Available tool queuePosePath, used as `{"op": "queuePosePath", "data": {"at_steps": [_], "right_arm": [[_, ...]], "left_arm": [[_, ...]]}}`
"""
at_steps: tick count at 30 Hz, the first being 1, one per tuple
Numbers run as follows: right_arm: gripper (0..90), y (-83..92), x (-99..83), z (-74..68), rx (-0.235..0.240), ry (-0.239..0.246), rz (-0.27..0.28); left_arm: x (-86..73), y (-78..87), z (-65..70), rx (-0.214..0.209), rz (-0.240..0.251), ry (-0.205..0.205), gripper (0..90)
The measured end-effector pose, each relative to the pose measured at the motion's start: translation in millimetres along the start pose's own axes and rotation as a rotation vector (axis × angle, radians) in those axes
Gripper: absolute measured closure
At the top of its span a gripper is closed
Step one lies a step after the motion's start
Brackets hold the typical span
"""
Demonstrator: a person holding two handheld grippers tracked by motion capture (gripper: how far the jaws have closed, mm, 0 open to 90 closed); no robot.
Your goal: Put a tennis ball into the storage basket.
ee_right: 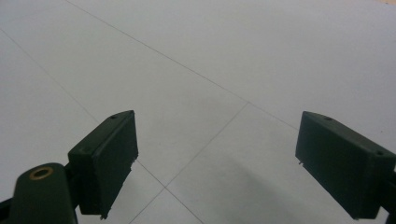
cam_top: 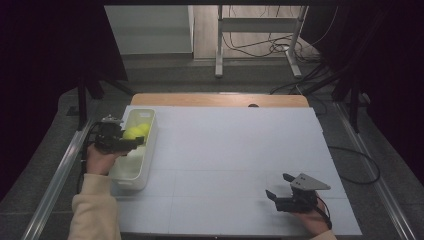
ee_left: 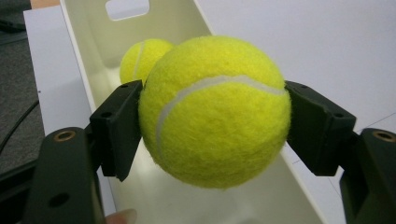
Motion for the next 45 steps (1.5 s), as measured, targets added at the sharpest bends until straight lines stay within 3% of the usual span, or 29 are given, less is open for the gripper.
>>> {"op": "queuePosePath", "data": {"at_steps": [12, 14, 18, 22, 25, 29, 45], "right_arm": [[13.7, 0.2, 0.1, 0.1, -0.001, 0.001, 0.000], [13.7, 0.2, 0.1, 0.1, -0.001, 0.001, 0.000], [13.6, 0.3, 0.1, 0.0, 0.001, 0.000, 0.000], [13.6, 0.3, 0.2, -0.1, -0.002, 0.003, -0.002], [13.6, 0.3, 0.2, 0.3, 0.001, 0.000, 0.001], [13.6, 0.4, 0.4, 0.6, 0.002, -0.001, 0.006], [13.9, -5.8, 5.1, 1.4, 0.029, -0.009, 0.018]], "left_arm": [[0.7, 0.8, 0.2, -0.003, 0.019, 0.000, 25.7], [1.1, 1.4, 0.2, -0.004, 0.027, 0.002, 21.6], [3.7, 10.1, -0.6, -0.029, 0.087, 0.027, 14.7], [5.3, 14.1, 1.4, -0.076, 0.127, 0.029, 13.1], [7.0, 16.6, 4.2, -0.087, 0.157, 0.020, 12.3], [8.1, 19.2, 6.2, -0.102, 0.179, 0.021, 12.6], [8.7, 33.4, 22.7, -0.236, 0.281, 0.007, 12.5]]}}
Point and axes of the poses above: each handheld gripper's, and its own axes: y roughly backward along the jaws, x roughly out of its top, z roughly to its right, the point moved 2 cm from there along -y, roughly forward along the jaws, and after that the axes turned 6 degrees about x, right-handed, at the moved point
